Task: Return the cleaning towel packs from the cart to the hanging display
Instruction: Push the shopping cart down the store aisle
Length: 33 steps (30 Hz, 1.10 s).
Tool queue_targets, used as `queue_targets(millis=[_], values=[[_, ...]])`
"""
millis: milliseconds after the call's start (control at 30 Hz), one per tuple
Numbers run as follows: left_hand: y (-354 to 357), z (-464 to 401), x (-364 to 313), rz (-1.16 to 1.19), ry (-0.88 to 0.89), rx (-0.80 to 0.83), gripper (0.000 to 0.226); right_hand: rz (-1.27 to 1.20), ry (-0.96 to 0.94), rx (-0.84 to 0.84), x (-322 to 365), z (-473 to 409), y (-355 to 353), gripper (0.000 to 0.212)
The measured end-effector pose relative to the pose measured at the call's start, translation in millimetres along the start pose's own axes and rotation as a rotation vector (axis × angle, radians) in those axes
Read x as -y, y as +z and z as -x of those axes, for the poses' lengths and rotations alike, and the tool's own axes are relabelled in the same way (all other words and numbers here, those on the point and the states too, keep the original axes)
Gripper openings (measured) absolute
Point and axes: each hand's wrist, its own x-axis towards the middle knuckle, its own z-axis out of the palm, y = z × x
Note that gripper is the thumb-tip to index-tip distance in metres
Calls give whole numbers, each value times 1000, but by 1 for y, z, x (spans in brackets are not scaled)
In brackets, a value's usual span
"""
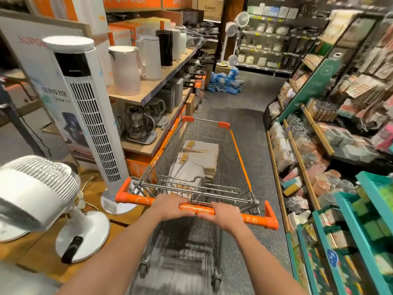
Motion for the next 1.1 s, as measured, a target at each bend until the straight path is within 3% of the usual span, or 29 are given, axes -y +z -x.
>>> queue_targets(millis=[667,1100], values=[[-75,-221,102,7,21,-41,73,-11,115,-37,-48,-220,-72,76],[-120,-347,161,-12,15,50,83,-27,163,-12,-77,-349,-112,81]])
